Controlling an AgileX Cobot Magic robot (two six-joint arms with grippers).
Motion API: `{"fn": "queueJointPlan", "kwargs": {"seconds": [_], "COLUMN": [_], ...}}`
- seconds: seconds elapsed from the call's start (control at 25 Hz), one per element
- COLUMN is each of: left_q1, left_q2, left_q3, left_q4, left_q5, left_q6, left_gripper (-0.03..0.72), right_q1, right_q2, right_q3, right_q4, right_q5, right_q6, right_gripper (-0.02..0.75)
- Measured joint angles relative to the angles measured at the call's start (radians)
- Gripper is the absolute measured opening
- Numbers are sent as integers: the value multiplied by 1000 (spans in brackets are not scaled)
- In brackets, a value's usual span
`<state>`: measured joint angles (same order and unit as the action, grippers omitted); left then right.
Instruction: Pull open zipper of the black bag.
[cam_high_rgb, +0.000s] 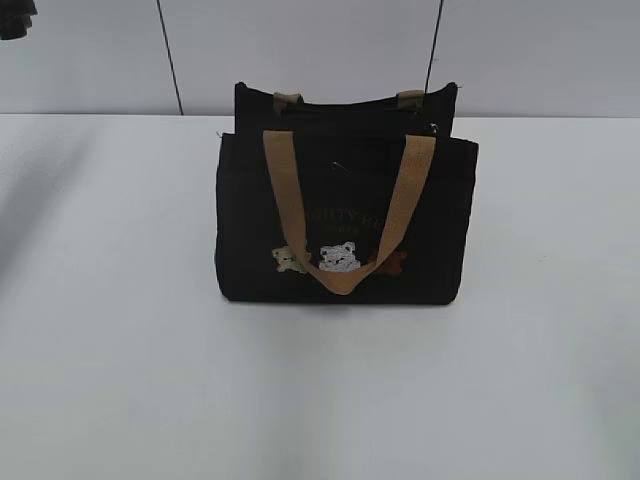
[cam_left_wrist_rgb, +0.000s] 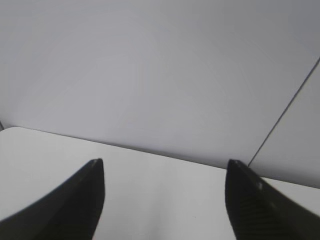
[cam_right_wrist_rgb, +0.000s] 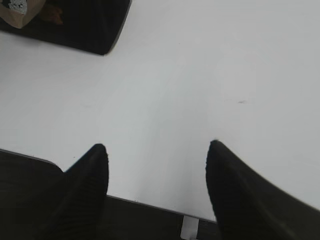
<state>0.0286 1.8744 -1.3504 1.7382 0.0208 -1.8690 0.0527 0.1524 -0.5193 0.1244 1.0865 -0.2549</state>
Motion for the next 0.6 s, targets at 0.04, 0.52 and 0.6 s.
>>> {"fn": "queueJointPlan", "kwargs": {"seconds": [0.04, 0.52, 0.6], "left_q1": [-1, -2, -2], "left_q2": [0, 0, 0], "left_q3": [0, 0, 0], "left_q4": [0, 6, 6], "left_q5": [0, -42, -48], "left_q6": [0, 0, 0], "left_gripper": [562, 562, 562], "right_q1": [0, 0, 0], "right_q2": [-20, -159, -160], "right_q3": [15, 50, 50], "right_q4": [-1, -24, -30], "right_q5": [-5, -1, 0], "right_q6": [0, 18, 30], "right_gripper": [468, 249, 235]}}
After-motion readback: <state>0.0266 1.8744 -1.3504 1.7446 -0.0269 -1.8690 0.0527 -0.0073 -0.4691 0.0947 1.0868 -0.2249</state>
